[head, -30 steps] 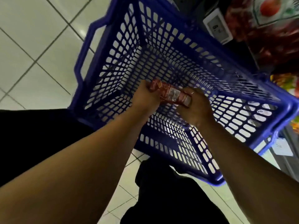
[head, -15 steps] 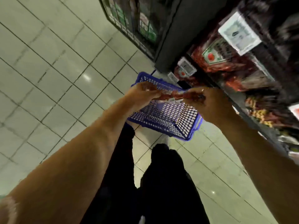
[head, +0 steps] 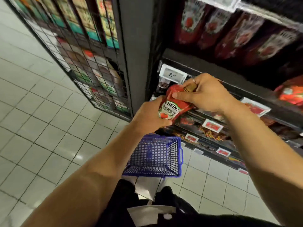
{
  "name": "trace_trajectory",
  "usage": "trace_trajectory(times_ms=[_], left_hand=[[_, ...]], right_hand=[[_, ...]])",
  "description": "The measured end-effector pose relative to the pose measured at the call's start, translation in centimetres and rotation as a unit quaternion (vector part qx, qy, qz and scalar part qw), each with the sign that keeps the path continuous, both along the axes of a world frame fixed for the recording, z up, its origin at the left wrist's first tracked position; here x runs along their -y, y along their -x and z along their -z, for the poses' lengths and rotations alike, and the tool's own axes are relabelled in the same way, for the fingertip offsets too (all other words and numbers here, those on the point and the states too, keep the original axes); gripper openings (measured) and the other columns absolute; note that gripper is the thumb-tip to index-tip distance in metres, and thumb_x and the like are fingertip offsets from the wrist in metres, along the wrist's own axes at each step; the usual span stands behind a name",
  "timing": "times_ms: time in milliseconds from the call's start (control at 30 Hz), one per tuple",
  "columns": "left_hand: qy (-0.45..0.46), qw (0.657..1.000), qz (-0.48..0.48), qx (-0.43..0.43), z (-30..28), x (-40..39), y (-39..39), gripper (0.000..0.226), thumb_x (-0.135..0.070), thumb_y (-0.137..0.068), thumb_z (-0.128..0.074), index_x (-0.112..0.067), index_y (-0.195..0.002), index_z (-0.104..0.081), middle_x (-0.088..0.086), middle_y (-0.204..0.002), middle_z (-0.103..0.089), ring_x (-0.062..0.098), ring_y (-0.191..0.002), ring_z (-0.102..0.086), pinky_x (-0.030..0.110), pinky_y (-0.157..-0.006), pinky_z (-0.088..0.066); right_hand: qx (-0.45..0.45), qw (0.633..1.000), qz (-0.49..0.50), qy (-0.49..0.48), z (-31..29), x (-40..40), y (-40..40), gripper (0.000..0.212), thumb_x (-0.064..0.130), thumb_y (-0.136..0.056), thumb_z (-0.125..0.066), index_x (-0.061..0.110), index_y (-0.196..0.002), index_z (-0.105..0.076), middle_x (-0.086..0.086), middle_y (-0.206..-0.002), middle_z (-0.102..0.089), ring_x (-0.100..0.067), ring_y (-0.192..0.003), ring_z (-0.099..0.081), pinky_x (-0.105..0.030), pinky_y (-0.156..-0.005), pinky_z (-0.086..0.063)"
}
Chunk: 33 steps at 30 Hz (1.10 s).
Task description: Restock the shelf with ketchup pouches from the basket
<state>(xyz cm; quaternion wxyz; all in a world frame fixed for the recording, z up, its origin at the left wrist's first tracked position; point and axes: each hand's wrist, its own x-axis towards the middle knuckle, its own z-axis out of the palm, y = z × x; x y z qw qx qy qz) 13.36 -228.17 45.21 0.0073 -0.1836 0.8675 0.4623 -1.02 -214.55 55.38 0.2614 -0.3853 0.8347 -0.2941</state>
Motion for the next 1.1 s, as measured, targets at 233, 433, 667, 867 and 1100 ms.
trace_trajectory(times_ms=[233,433,667,867,1100], left_hand=[[-0.114,0.992,0.012,-0.057,-3.9,0.5,5.2,0.07,-0.042,-0.063,-0.083,-0.031,-0.127,-0.055,-0.011,-0.112,-0.072,0.008,-0.103,-0.069,0.044,-0.096,-0.055],[-0.106,0.988,-0.029,-0.106,-7.2,1.9,8.0,0.047,-0.031,-0.073,-0.082,-0.047,-0.107,-0.054,-0.031,-0.097,-0.069,-0.01,-0.091,-0.065,0.026,-0.085,-0.052],[-0.102,0.987,-0.037,-0.12,-9.9,3.7,10.4,0.044,-0.029,-0.079,-0.083,-0.043,-0.108,-0.054,-0.017,-0.101,-0.07,-0.003,-0.092,-0.068,0.028,-0.079,-0.055],[0.023,0.975,-0.118,-0.184,-10.9,4.3,12.4,0.043,-0.036,-0.08,-0.078,-0.029,-0.118,-0.058,-0.027,-0.091,-0.062,-0.013,-0.083,-0.059,0.003,-0.072,-0.041],[0.077,0.97,-0.158,-0.167,-8.4,3.5,13.3,0.049,-0.018,-0.083,-0.079,-0.018,-0.127,-0.056,-0.001,-0.117,-0.065,0.014,-0.109,-0.064,0.031,-0.096,-0.054]], right_hand=[[0.06,0.955,0.155,0.244,-2.2,-0.7,2.4,0.023,0.028,-0.093,-0.07,0.016,-0.073,-0.067,0.015,-0.054,-0.051,-0.001,-0.052,-0.043,-0.017,-0.055,-0.039],[0.046,0.974,0.107,0.192,-3.9,0.5,3.1,0.019,0.02,-0.092,-0.071,0.022,-0.11,-0.067,0.017,-0.08,-0.071,0.0,-0.074,-0.068,-0.019,-0.061,-0.056],[0.009,0.964,0.224,0.14,-5.2,3.1,5.1,0.029,0.033,-0.096,-0.065,0.005,-0.107,-0.069,-0.01,-0.099,-0.073,-0.024,-0.084,-0.073,-0.045,-0.071,-0.062],[-0.058,0.973,0.222,0.023,-6.3,4.7,6.5,0.035,0.031,-0.101,-0.045,0.011,-0.116,-0.069,-0.012,-0.112,-0.071,-0.031,-0.105,-0.066,-0.044,-0.094,-0.052],[-0.201,0.949,0.235,0.057,-3.3,5.3,6.6,0.037,0.031,-0.103,-0.051,0.007,-0.131,-0.056,-0.019,-0.112,-0.068,-0.036,-0.103,-0.063,-0.022,-0.066,-0.033]])
